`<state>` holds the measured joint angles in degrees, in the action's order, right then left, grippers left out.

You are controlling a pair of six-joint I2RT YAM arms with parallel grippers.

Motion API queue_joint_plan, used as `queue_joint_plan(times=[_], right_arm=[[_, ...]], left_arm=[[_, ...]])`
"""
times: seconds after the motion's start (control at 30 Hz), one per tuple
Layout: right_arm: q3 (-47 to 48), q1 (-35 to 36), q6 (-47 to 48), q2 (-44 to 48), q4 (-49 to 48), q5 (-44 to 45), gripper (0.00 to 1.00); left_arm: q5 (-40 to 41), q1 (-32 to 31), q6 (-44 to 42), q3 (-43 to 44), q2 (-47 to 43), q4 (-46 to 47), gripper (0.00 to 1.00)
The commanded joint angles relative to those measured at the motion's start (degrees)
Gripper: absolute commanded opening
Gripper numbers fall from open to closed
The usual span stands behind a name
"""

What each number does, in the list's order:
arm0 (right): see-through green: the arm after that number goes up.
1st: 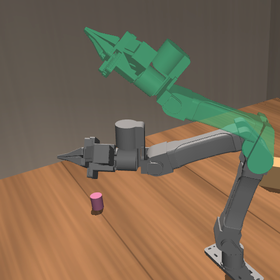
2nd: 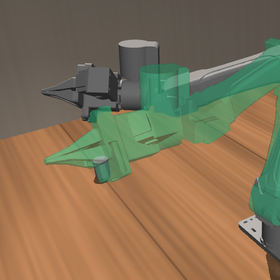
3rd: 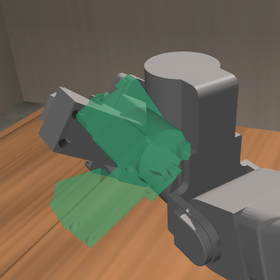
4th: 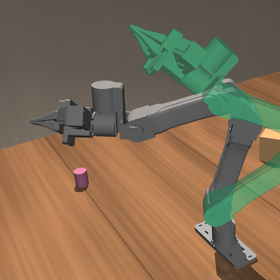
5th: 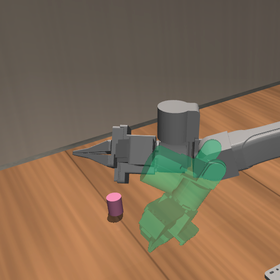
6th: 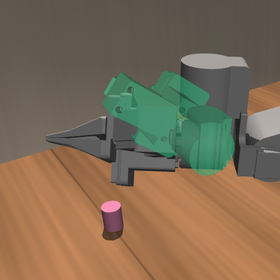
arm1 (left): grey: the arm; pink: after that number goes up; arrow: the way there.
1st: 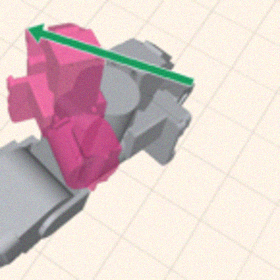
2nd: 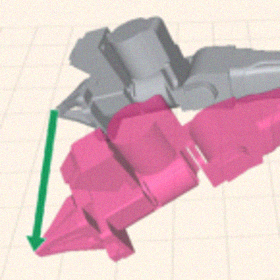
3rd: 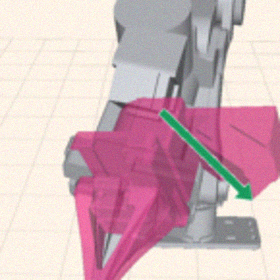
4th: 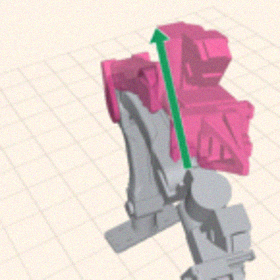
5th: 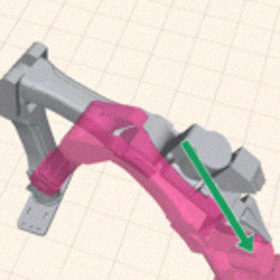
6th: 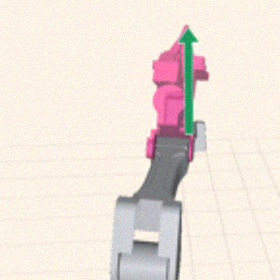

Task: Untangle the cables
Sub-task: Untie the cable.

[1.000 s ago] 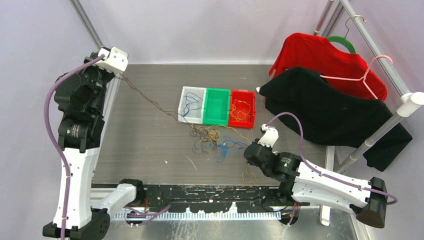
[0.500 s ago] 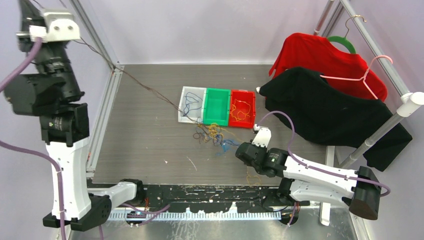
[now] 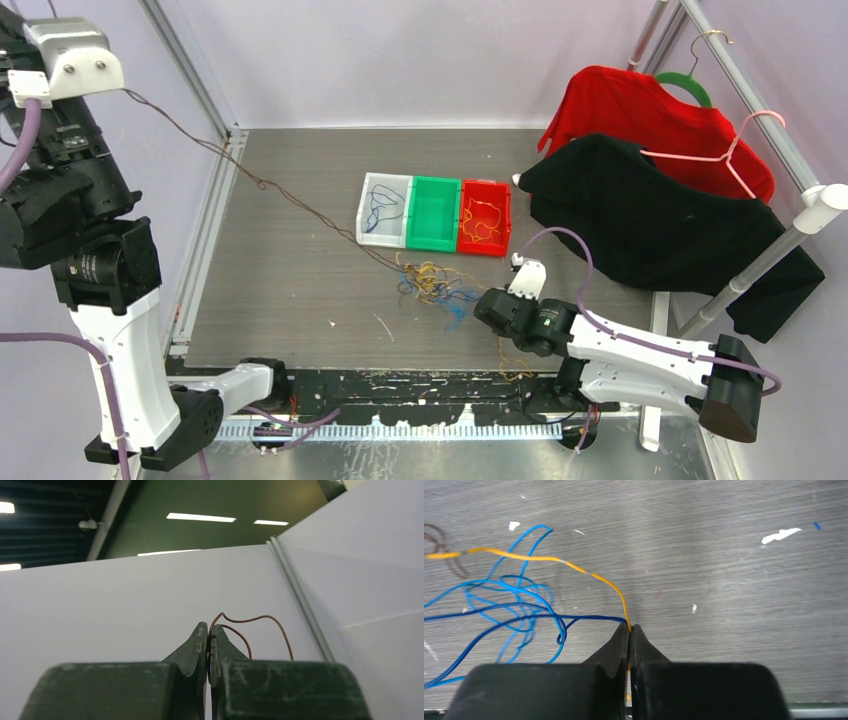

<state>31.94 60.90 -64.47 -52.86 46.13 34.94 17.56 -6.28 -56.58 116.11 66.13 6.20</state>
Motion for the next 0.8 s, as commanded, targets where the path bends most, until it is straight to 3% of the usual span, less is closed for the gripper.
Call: queue_joint_plan(times=[0.0,0.07,0.23,0.43,0.77], right_arm=[[3.1,-0.3,7.0,-0.9,-10.5,-1.4,0.08],[5.3,-0.3,12.4,-3.4,-17.6,-3.7,0.12],[9.3,-0.3,26.4,-7.4,-37.3,-12.7,0.49],[13.9,-0.3,39.5,-9.1,-46.8,-22.7,0.79],[21.1,-0.3,52.7,-10.4,-52.1,-34.5,0.92]], left_arm=[[-7.4,0.3,8.6,-2.5,-3.4,-9.7,0.0],[-14.9,0.3,13.7,-6.2,-6.4,-16.1,0.0],[-30.1,0.3,22.9,-13.8,-11.2,-28.8,0.0],[-39.5,0.3,26.3,-19.7,-14.6,-33.5,0.0],[-45.1,0.3,28.7,-21.0,-15.7,-36.6,0.0]])
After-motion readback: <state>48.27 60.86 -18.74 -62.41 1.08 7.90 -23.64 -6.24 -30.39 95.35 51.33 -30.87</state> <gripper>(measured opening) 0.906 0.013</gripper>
